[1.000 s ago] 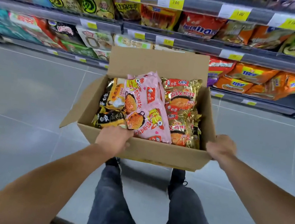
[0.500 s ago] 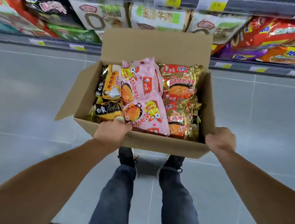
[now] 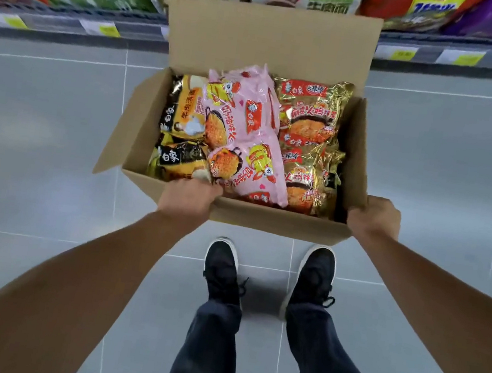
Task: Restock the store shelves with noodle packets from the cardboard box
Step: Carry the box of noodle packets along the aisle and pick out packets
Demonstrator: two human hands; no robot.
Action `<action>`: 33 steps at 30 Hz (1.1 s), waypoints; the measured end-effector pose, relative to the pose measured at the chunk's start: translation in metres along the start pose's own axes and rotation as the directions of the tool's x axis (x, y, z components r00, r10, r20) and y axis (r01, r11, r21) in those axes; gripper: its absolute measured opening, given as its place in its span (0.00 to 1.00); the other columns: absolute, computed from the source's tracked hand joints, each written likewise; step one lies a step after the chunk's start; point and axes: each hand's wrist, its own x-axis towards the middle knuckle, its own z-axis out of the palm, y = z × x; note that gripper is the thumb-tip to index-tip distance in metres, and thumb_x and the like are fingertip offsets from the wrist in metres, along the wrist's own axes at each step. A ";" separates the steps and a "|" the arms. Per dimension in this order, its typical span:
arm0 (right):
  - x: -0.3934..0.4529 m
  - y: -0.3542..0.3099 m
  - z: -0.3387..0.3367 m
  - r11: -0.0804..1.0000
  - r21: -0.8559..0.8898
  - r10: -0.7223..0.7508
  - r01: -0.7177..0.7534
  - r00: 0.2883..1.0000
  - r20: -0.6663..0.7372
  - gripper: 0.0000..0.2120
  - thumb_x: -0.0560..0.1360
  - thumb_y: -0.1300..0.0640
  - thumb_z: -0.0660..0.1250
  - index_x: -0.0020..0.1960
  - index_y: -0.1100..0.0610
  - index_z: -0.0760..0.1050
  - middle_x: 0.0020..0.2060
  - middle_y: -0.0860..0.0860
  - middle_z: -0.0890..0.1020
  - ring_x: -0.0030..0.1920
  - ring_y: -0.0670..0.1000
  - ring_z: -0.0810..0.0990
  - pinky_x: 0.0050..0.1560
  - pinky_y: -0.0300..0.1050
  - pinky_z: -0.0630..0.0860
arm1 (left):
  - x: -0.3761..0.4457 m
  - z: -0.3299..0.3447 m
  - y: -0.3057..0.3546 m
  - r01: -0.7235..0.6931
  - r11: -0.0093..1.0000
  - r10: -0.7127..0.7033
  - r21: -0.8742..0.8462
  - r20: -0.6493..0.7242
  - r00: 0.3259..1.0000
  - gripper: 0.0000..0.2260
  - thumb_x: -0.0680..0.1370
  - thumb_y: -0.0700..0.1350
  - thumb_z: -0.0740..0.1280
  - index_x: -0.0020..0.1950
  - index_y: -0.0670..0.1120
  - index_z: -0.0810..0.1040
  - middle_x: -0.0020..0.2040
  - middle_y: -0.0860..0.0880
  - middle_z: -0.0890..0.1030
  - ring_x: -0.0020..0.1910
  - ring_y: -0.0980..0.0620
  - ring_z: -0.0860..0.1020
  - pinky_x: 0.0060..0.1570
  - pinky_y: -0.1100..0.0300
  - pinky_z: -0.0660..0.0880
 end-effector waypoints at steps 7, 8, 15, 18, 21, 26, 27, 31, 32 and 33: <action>0.046 0.017 0.046 0.998 -0.037 -0.054 0.052 0.996 -0.072 0.09 0.72 0.63 0.60 0.33 0.59 0.71 0.31 0.56 0.74 0.30 0.53 0.70 0.26 0.39 0.61 | 0.026 0.069 0.004 0.012 1.000 -0.012 0.002 -0.036 0.999 0.03 0.79 0.48 0.63 0.48 0.50 0.74 0.39 0.49 0.77 0.37 0.45 0.78 0.32 0.58 0.69; 0.049 0.018 0.051 0.996 -0.052 -0.070 0.066 0.995 -0.077 0.09 0.73 0.62 0.60 0.34 0.60 0.71 0.31 0.56 0.74 0.30 0.53 0.70 0.27 0.40 0.61 | 0.026 0.079 0.005 0.034 0.999 -0.035 -0.012 -0.025 0.999 0.03 0.79 0.47 0.63 0.49 0.49 0.75 0.40 0.48 0.78 0.38 0.44 0.78 0.33 0.58 0.69; 0.069 0.011 0.090 0.984 -0.108 -0.143 0.139 0.989 -0.030 0.09 0.77 0.56 0.61 0.44 0.61 0.74 0.40 0.59 0.77 0.42 0.59 0.73 0.39 0.46 0.67 | 0.035 0.123 -0.006 0.204 0.975 -0.201 -0.090 0.040 0.979 0.06 0.79 0.45 0.63 0.53 0.50 0.78 0.48 0.45 0.81 0.47 0.42 0.80 0.36 0.56 0.68; 0.065 0.002 0.108 0.979 -0.133 -0.159 0.156 0.987 -0.015 0.08 0.77 0.55 0.61 0.46 0.61 0.73 0.41 0.58 0.76 0.42 0.59 0.73 0.40 0.47 0.68 | 0.038 0.134 -0.023 0.248 0.961 -0.251 -0.123 -0.006 0.968 0.07 0.79 0.45 0.64 0.54 0.49 0.79 0.46 0.44 0.81 0.46 0.40 0.79 0.36 0.56 0.68; 0.058 -0.006 0.116 0.980 -0.132 -0.155 0.151 0.988 -0.025 0.07 0.78 0.57 0.60 0.48 0.61 0.72 0.42 0.58 0.75 0.43 0.59 0.72 0.41 0.47 0.68 | 0.035 0.140 -0.033 0.253 0.952 -0.266 -0.174 -0.053 0.963 0.07 0.79 0.47 0.64 0.53 0.49 0.81 0.45 0.43 0.82 0.45 0.39 0.79 0.37 0.56 0.67; 0.053 -0.015 0.122 0.981 -0.129 -0.144 0.142 0.990 -0.004 0.10 0.78 0.57 0.60 0.53 0.63 0.74 0.48 0.61 0.79 0.50 0.64 0.77 0.46 0.51 0.76 | 0.035 0.154 -0.047 0.253 0.947 -0.274 -0.196 -0.090 0.957 0.08 0.77 0.44 0.63 0.53 0.51 0.81 0.42 0.45 0.82 0.45 0.40 0.79 0.40 0.55 0.69; 0.053 -0.016 0.123 0.981 -0.134 -0.139 0.138 0.990 0.000 0.11 0.78 0.57 0.59 0.54 0.63 0.74 0.49 0.62 0.79 0.51 0.64 0.77 0.46 0.50 0.75 | 0.036 0.156 -0.048 0.257 0.945 -0.279 -0.202 -0.089 0.956 0.09 0.76 0.43 0.63 0.52 0.52 0.80 0.42 0.45 0.82 0.45 0.41 0.78 0.41 0.55 0.71; 0.048 -0.028 0.126 0.982 -0.136 -0.126 0.128 0.992 0.027 0.11 0.78 0.58 0.59 0.57 0.62 0.74 0.51 0.61 0.79 0.53 0.63 0.77 0.44 0.48 0.73 | 0.032 0.160 -0.052 0.268 0.937 -0.294 -0.225 -0.092 0.951 0.08 0.75 0.43 0.64 0.51 0.51 0.80 0.42 0.47 0.82 0.45 0.42 0.78 0.44 0.53 0.73; 0.048 -0.031 0.126 0.981 -0.140 -0.129 0.133 0.991 0.037 0.12 0.78 0.58 0.59 0.58 0.61 0.73 0.51 0.61 0.79 0.53 0.63 0.77 0.44 0.47 0.72 | 0.032 0.160 -0.053 0.274 0.933 -0.303 -0.235 -0.094 0.948 0.07 0.75 0.43 0.64 0.50 0.51 0.80 0.42 0.46 0.82 0.45 0.42 0.78 0.45 0.53 0.73; 0.048 -0.033 0.126 0.979 -0.146 -0.134 0.140 0.990 0.050 0.12 0.78 0.58 0.59 0.58 0.61 0.73 0.52 0.60 0.79 0.53 0.62 0.77 0.43 0.47 0.71 | 0.031 0.160 -0.055 0.280 0.929 -0.311 -0.244 -0.100 0.945 0.07 0.76 0.44 0.65 0.50 0.51 0.80 0.41 0.46 0.82 0.45 0.42 0.78 0.46 0.53 0.73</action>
